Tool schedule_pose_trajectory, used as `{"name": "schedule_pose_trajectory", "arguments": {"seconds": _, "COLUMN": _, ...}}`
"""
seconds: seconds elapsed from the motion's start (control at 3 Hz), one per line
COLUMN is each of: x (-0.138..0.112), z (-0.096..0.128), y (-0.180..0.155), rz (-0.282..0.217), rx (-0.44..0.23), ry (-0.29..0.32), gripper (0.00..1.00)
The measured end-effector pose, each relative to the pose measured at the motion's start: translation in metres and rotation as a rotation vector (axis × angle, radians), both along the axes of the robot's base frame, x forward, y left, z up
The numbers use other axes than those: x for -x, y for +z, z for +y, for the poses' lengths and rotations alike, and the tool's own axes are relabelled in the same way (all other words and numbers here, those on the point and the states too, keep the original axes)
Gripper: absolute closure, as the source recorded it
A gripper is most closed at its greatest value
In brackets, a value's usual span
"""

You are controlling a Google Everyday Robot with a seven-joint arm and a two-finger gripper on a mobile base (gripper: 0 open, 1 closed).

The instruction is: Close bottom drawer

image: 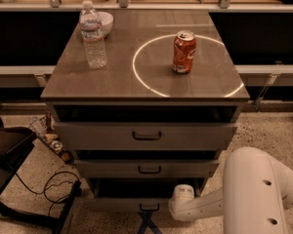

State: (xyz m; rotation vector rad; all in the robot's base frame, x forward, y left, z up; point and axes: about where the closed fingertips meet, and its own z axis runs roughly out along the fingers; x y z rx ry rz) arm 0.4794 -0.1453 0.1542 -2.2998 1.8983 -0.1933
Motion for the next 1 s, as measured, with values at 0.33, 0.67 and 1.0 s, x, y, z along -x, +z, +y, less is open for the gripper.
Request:
{"name": "schedule_pose_trajectory", "arguments": {"seconds": 0.33, "x": -0.005, "z": 0.004, "y": -0.009, "rz": -0.026, "rx": -0.026, "ry": -0.007, "gripper": 1.00}}
{"name": "schedule_pose_trajectory", "arguments": {"seconds": 0.67, "x": -0.009, "z": 0.009, "y": -0.019, "rz": -0.043, "rx": -0.050, "ry": -0.019, "gripper": 1.00}}
{"name": "schedule_pose_trajectory", "arguments": {"seconds": 1.0, "x": -0.016, "z": 0.015, "y": -0.025, "rz": -0.065, "rx": -0.060, "ry": -0.028, "gripper": 1.00}}
